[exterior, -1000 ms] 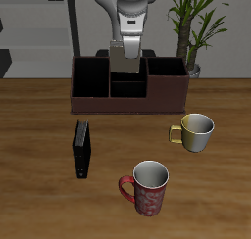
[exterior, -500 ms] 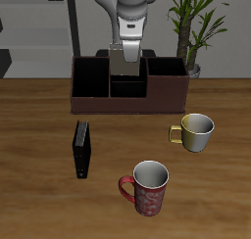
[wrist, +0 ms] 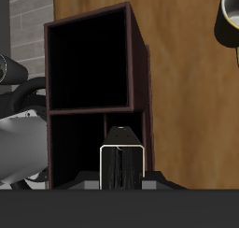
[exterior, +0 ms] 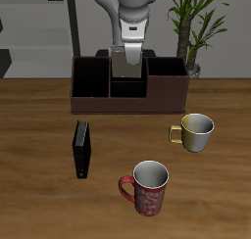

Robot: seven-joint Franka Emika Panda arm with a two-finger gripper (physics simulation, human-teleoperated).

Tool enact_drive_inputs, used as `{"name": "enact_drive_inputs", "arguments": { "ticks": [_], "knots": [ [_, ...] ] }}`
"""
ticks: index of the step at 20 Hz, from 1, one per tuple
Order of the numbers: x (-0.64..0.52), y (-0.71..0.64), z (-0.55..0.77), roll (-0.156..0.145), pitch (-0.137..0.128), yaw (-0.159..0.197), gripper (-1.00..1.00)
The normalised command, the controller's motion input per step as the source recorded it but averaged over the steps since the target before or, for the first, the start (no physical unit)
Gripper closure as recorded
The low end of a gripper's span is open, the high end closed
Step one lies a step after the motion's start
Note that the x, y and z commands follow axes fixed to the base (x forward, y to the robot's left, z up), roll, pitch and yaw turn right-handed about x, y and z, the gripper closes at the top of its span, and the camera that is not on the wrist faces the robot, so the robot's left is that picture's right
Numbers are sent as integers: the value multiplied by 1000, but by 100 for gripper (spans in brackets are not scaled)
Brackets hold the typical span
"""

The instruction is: Place the yellow book into the back desk caddy's front compartment

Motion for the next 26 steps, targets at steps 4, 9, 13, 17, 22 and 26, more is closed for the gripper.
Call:
{"name": "enact_drive_inputs", "arguments": {
  "ticks": [4,9,13,17,22,26],
  "knots": [
    [42,22,-20,11,3,11,100],
    [5,11,-72,12,13,5,100],
    [-7,-5,-171,7,33,12,100],
    [59,-3,-104,7,18,5,100],
    [21,-28,-82,-2,22,-24,100],
    [22,-49,-186,0,22,14,100]
  ]
}}
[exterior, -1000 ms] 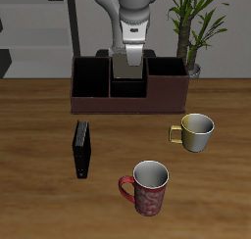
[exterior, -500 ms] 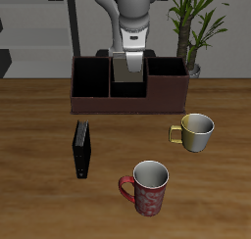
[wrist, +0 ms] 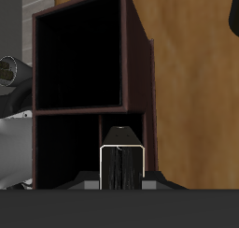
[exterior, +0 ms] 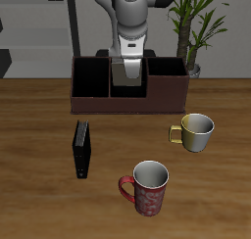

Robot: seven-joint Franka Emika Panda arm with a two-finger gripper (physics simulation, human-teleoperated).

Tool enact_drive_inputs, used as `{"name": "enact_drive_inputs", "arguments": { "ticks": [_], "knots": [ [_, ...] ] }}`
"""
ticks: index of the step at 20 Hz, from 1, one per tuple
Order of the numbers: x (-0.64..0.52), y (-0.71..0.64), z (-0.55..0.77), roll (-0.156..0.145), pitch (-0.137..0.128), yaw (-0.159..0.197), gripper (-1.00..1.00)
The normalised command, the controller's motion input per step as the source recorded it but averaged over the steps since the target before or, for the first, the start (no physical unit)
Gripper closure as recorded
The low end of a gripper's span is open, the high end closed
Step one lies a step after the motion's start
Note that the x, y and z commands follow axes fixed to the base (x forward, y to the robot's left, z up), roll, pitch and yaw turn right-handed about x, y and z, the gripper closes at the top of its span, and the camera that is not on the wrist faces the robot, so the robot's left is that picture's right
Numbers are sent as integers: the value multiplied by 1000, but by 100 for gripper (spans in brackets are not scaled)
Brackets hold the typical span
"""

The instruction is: Place the yellow book into the back desk caddy's front compartment

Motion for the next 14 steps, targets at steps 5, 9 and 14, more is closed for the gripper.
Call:
{"name": "enact_drive_inputs", "arguments": {
  "ticks": [5,9,14],
  "knots": [
    [18,3,-121,5,26,-1,100],
    [18,-33,-136,-5,27,-8,100],
    [21,2,-156,6,23,9,100]
  ]
}}
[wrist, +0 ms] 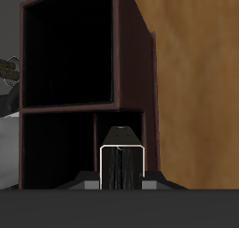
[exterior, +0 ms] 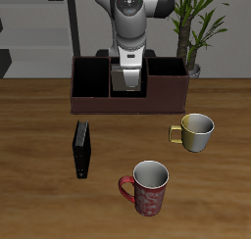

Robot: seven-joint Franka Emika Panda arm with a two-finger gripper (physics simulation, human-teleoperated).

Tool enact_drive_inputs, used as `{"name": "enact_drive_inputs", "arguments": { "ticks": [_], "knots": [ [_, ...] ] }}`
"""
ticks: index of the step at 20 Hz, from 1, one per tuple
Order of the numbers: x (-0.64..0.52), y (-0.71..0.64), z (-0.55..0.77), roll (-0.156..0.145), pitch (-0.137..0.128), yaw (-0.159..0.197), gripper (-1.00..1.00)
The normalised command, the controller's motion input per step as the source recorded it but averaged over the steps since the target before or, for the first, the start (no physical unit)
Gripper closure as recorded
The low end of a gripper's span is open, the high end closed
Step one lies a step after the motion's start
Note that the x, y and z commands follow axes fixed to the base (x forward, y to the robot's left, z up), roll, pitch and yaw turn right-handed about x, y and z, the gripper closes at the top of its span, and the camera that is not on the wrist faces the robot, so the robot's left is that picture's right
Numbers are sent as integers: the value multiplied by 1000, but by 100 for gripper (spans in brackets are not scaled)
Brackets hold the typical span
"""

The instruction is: Place the yellow book into the back desk caddy's front compartment

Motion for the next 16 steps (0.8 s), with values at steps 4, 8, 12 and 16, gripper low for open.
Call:
{"name": "enact_drive_inputs", "arguments": {
  "ticks": [4,8,12,16],
  "knots": [
    [28,13,-153,6,27,15,100],
    [24,63,-135,6,16,15,100],
    [18,55,-107,8,24,11,100],
    [31,100,-84,13,19,-3,100]
  ]
}}
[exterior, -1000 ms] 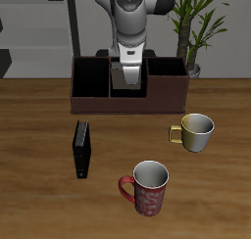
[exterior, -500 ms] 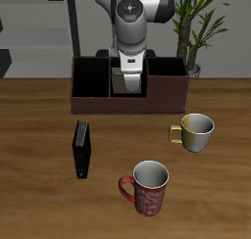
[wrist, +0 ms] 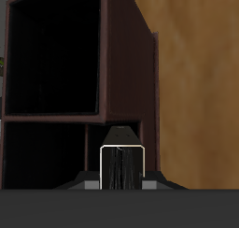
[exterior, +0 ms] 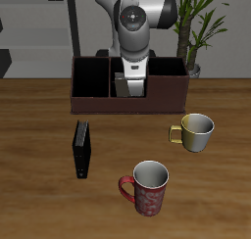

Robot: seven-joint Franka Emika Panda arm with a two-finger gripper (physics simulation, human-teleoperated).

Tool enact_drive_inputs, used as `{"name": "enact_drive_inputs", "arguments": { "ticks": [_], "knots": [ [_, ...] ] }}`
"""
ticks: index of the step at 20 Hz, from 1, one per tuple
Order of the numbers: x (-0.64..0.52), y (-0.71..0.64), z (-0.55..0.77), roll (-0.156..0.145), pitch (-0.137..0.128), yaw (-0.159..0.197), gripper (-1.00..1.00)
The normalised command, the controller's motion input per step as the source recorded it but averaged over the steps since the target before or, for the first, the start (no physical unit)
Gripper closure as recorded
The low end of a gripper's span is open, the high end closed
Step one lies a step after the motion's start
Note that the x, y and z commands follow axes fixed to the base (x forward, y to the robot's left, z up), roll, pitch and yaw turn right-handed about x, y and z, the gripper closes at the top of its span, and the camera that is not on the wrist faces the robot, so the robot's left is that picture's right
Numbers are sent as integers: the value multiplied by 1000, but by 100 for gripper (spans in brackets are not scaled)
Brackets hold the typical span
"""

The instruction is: Place the yellow book into the back desk caddy's front compartment

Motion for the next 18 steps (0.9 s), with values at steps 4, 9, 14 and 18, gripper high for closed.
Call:
{"name": "enact_drive_inputs", "arguments": {
  "ticks": [4,9,14,18],
  "knots": [
    [22,88,-171,6,37,-6,100],
    [17,38,-217,5,40,0,100],
    [-13,14,-171,5,36,-7,100],
    [0,-11,-91,5,23,10,100]
  ]
}}
